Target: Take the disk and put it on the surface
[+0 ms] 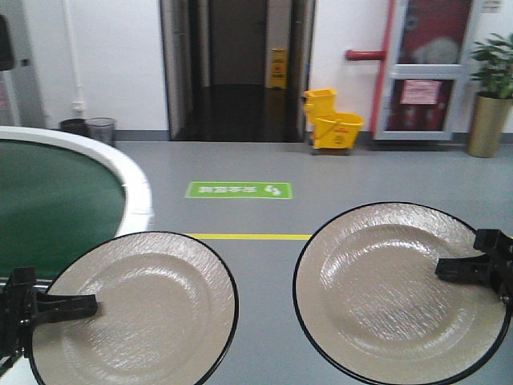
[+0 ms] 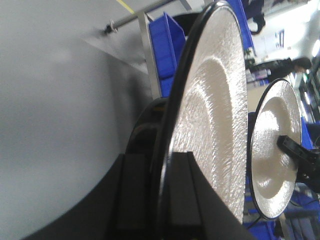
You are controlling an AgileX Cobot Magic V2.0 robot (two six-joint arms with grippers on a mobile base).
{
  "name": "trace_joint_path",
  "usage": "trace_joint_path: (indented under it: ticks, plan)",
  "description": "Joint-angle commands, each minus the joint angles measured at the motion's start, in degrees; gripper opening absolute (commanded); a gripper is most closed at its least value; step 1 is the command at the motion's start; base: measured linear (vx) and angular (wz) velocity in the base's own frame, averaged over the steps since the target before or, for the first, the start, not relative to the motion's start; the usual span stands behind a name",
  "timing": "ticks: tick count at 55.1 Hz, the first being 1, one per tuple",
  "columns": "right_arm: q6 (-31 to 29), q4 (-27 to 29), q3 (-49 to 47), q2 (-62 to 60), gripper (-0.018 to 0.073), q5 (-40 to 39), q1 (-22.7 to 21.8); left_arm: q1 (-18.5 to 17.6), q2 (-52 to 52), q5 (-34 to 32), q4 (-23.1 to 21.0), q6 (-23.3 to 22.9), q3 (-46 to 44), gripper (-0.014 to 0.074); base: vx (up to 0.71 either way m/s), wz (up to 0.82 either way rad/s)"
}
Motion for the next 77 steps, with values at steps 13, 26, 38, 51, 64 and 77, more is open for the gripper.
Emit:
trace_joint_path:
  ticks: [13, 26, 38, 51, 64, 77]
  plan:
    - [0.0, 6.2, -1.9, -2.0, -0.0009, 0.6, -0.2, -0.2, -3.0, 6.6, -6.8, -0.7, -1.3, -0.0007, -0.04, -0.46]
    - [0.0, 6.2, -1.9, -2.0, -0.0009, 0.6, -0.2, -0.2, -3.0, 6.6, -6.8, -0.7, -1.3, -0.0007, -0.01, -0.45]
    - [0.0, 6.2, -1.9, -2.0, -0.0009, 0.8, -0.2, -0.2, -3.0, 6.6, -6.8, -0.7, -1.3, -0.0007, 0.04, -0.44]
    - [0.0, 6.2, -1.9, -2.0, -0.0009, 1.0, -0.2, -0.2, -3.0, 6.6, -6.8, -0.7, -1.3, -0.0007, 0.10, -0.37]
    - [0.0, 6.2, -1.9, -2.0, -0.0009, 1.1, -0.2, -0.2, -3.0, 6.6, -6.8, -0.7, -1.3, -0.0007, 0.16, -0.30]
    - [0.0, 6.2, -1.9, -2.0, -0.0009, 1.1, -0.2, -0.2, -3.0, 6.6, -6.8, -0.7, -1.3, -0.0007, 0.22, -0.17]
